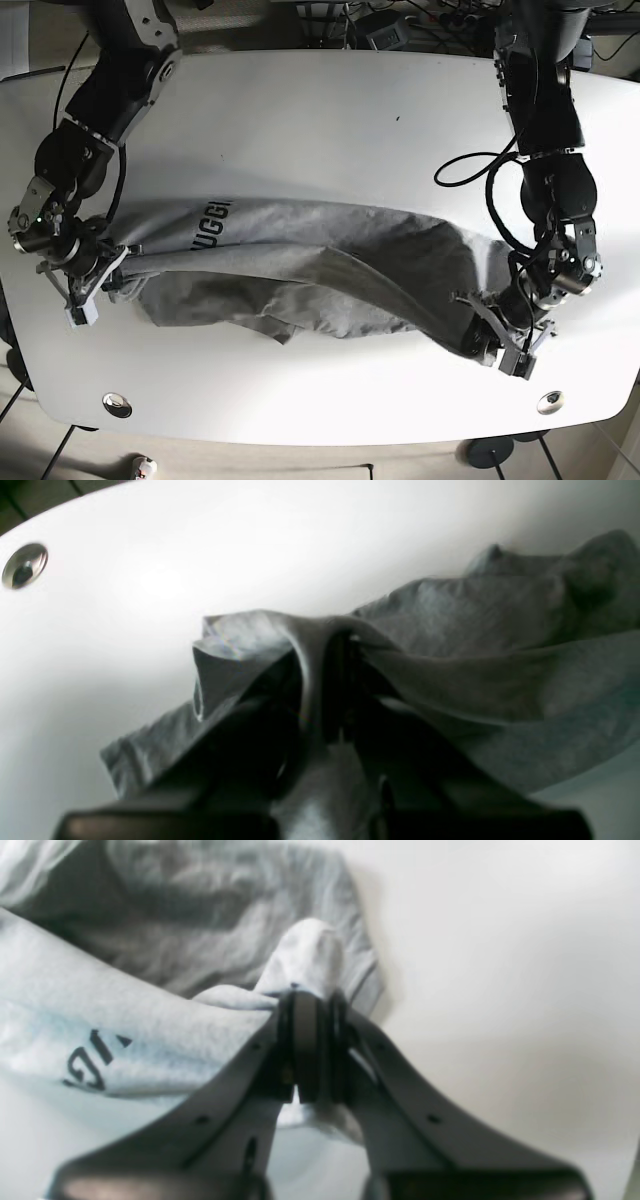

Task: Fold the T-shirt properly
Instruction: 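Swing the held edge over and lay the shirt flat with both grippers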

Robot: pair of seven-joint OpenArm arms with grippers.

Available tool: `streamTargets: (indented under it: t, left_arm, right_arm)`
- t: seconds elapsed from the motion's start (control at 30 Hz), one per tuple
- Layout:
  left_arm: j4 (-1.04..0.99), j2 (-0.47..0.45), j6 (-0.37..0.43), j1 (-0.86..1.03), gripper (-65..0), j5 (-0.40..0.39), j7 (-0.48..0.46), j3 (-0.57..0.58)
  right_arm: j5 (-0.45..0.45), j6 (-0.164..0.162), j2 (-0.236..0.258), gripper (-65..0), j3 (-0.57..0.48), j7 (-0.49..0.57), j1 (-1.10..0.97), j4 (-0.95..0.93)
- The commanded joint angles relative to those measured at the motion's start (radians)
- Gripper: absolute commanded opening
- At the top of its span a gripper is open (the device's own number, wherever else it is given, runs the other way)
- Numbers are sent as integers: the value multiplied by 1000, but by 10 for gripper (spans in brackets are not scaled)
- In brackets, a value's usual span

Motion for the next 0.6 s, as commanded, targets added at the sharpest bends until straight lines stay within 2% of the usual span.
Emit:
streamTargets:
  t: [0.03, 0.1, 0.2, 0.27, 0.4, 0.5, 0.6]
  left_arm:
    - [-34, -12, 21, -78, -650, -13, -63, 14]
    - [-123, -12, 29, -198, -650, -13, -69, 26]
    - [-261, -17, 29, -382, -650, -14, -75, 25]
    - [-390, -21, 27, -543, -650, -13, -137, 30]
    - [-553, -49, 24, -835, -650, -14, -160, 30]
    - [-551, -52, 24, -875, -650, -19, -148, 26]
    - [-444, -87, 24, -875, -650, -22, -69, 20]
  right_arm:
    - [-11, -1, 14, -629, -26, 44, 106, -23]
    - [-44, -1, 43, -629, -60, 72, 208, -99]
    - [-44, -1, 94, -629, -118, 84, 373, -204]
    - [-45, -1, 131, -629, -168, 110, 518, -296]
    - [-41, -1, 189, -629, -226, 112, 774, -411]
    - [-39, -1, 203, -629, -229, 70, 890, -420]
    - [-39, -1, 201, -629, -223, 0, 915, -373]
